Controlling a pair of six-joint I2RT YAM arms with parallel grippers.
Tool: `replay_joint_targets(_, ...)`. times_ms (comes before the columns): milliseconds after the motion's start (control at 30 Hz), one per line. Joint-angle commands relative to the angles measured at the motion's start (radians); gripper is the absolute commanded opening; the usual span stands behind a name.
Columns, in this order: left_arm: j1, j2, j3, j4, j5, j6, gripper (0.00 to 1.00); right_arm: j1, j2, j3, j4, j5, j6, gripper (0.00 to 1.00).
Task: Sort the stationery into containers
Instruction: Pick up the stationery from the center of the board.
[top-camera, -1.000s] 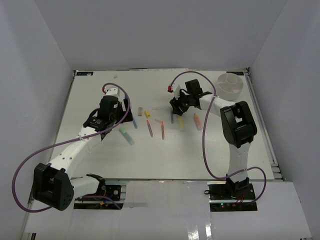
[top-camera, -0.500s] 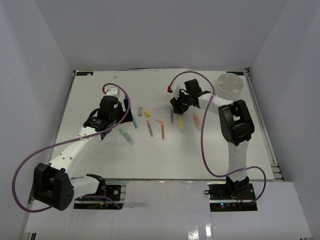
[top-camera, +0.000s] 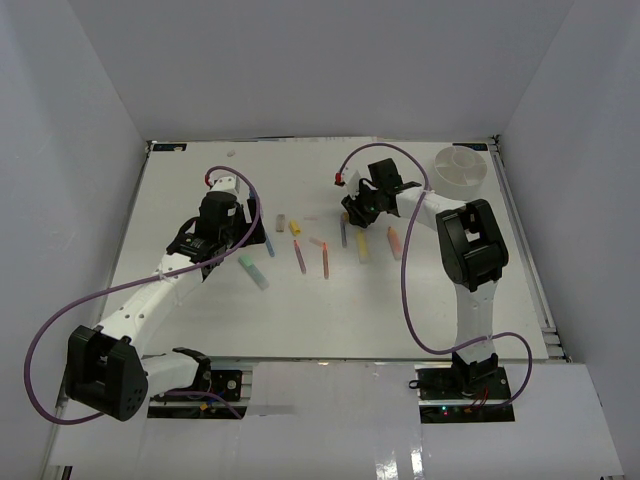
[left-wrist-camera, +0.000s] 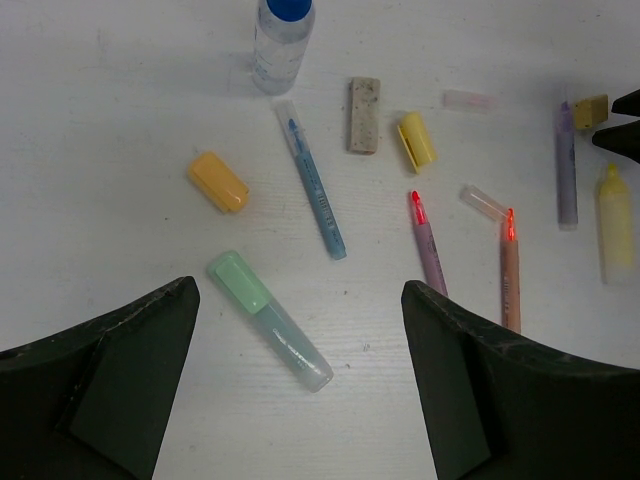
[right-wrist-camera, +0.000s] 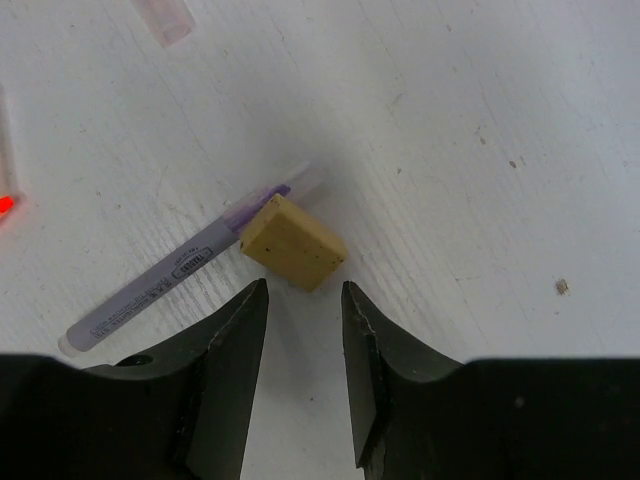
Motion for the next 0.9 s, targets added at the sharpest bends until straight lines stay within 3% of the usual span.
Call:
replay_joint_targets(0, 0.007, -0.011, 0.036, -0.002, 0.006, 0.006, 0.94, 0.007, -0.003, 0.032, 0.009, 0.020, 0.003, 0.42)
replay_joint_targets(333, 0.007, -0.013, 0.036, -0.003, 0.007, 0.007, 0.94, 0.004, -0.004, 0.041, 0.026, 0.034, 0.023, 0.41)
replay_joint_targets(867, 0.007, -0.005, 0.036, -0.003, 0.009, 0.009, 0.94, 0.010, -0.004, 0.063, -0.040, -0.058, -0.136, 0.50)
